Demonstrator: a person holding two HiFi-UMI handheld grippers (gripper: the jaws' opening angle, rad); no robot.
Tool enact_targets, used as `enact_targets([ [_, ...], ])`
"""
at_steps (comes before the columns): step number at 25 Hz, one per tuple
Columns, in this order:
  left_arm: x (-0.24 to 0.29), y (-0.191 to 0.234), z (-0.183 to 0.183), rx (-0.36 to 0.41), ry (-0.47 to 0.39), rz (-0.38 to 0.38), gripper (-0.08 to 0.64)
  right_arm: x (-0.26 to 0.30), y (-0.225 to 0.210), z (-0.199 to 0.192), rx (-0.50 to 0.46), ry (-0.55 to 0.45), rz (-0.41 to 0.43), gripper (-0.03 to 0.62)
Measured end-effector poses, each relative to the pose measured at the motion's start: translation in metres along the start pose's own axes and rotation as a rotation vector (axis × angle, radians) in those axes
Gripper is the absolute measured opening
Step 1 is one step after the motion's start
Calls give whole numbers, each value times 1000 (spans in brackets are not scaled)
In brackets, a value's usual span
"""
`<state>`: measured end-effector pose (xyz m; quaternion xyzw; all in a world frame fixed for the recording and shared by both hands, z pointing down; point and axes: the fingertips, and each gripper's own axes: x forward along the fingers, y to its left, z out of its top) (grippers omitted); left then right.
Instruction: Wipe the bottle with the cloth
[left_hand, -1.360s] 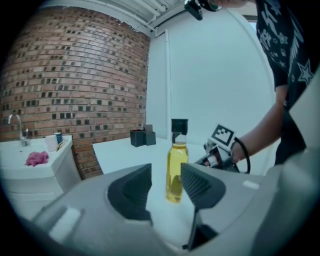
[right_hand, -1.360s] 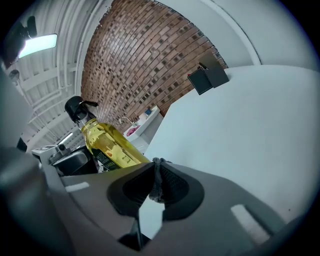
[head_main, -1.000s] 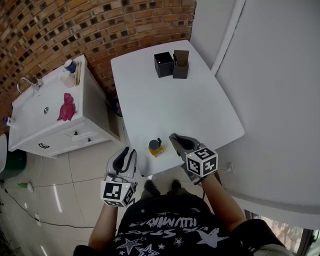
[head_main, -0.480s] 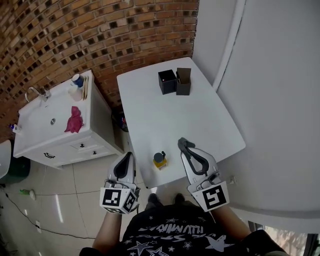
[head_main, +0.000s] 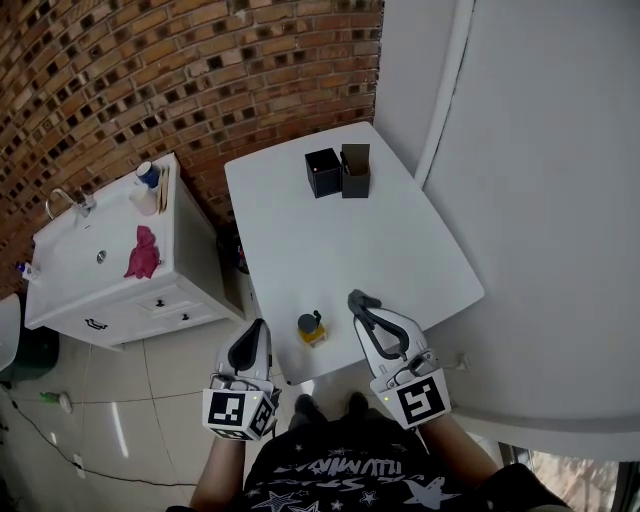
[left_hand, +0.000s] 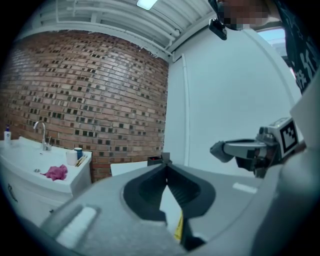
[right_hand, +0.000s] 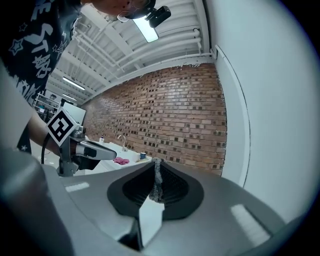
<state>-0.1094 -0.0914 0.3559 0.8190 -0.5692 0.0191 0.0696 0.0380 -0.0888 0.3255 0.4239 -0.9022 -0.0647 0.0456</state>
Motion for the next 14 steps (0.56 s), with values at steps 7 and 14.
enact_targets([
  [7, 2, -2, 1, 113, -21, 46, 5, -2, -3, -6, 56, 6, 2, 34],
  [14, 2, 1, 12, 118, -25, 67, 5, -1, -5, -5, 78, 14, -7, 34],
])
